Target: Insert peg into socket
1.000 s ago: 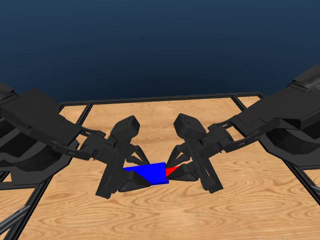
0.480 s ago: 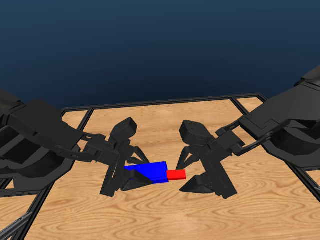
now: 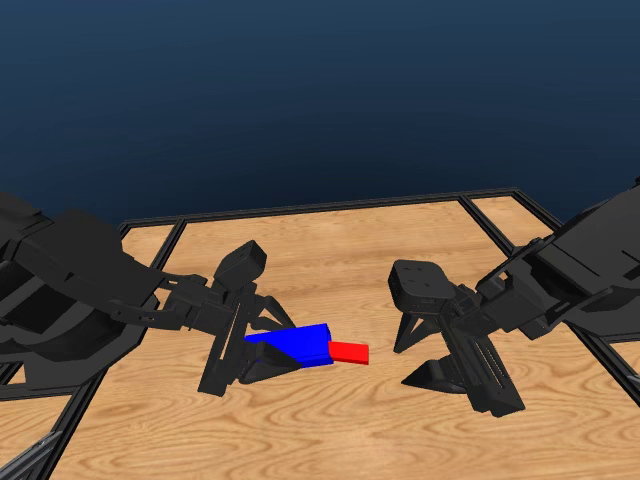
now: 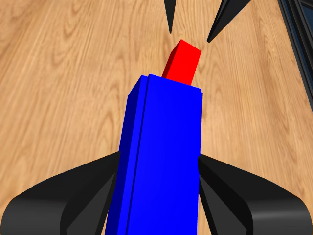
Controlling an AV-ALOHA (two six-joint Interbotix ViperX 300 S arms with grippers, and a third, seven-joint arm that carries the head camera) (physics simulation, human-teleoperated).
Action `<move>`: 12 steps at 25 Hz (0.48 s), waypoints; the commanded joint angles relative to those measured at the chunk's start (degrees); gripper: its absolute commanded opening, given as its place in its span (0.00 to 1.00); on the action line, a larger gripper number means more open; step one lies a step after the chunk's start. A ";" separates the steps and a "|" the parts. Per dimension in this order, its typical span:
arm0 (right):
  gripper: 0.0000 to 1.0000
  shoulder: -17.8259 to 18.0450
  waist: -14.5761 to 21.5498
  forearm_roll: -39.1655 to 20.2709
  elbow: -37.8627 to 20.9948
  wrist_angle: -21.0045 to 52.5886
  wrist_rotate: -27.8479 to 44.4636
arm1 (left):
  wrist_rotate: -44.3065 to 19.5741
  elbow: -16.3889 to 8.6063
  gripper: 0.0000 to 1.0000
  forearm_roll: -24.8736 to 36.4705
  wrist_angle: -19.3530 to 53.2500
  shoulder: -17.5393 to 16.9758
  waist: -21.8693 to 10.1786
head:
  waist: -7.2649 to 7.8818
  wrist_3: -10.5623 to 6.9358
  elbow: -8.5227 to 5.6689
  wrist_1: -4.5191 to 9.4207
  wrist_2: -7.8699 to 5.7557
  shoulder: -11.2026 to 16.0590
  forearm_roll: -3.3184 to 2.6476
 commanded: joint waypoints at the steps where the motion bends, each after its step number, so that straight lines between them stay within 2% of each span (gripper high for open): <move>1: 0.00 -0.56 0.86 -4.11 -1.75 4.31 6.30 | 0.59 -1.50 0.00 -0.15 -3.89 -1.34 -0.25 | -0.11 0.21 -1.01 -0.55 -0.01 -0.70 0.02; 3: 0.00 0.25 1.22 -6.45 -2.34 5.82 8.75 | 1.57 -2.51 0.00 -1.64 -2.42 -1.56 -0.19 | -0.11 0.25 -1.00 -0.53 0.01 -0.70 0.02; 5: 0.00 0.58 1.34 -8.67 -4.04 6.37 10.81 | 1.93 -0.73 0.00 -2.09 -5.37 -0.08 0.11 | -0.08 0.28 -0.98 -0.43 0.02 -0.71 0.04; 6: 0.00 1.07 0.94 -8.39 -4.04 5.99 10.26 | 3.28 -1.22 0.00 -3.11 -4.66 -0.47 -0.44 | -0.05 0.23 -0.98 -0.40 0.02 -0.71 0.04; 7: 0.00 1.23 1.00 -9.42 -5.17 6.05 10.98 | 2.76 -1.51 0.00 -2.73 -3.31 -0.65 0.54 | -0.01 0.19 -0.98 -0.39 -0.01 -0.71 0.05; 8: 0.00 1.40 0.89 -9.82 -5.83 6.03 11.18 | 3.47 -0.61 0.00 -3.05 -4.10 0.56 -0.69 | 0.04 0.18 -0.97 -0.39 -0.03 -0.69 0.06; 10: 0.00 2.34 0.66 -10.68 -6.87 7.41 10.78 | 4.90 -2.28 0.00 -3.99 -3.04 -0.55 -0.41 | 0.13 0.15 -0.98 -0.31 -0.09 -0.64 0.07; 11: 0.00 2.82 0.29 -10.83 -7.23 6.13 10.68 | 4.11 -0.87 0.00 -3.82 -4.41 0.86 -0.65 | 0.18 0.08 -0.98 -0.27 -0.07 -0.62 0.09; 12: 0.00 3.10 0.27 -11.11 -8.00 5.88 10.42 | 4.53 -2.01 0.00 -4.47 -4.24 -0.02 -0.75 | 0.21 0.02 -1.00 -0.25 -0.08 -0.60 0.09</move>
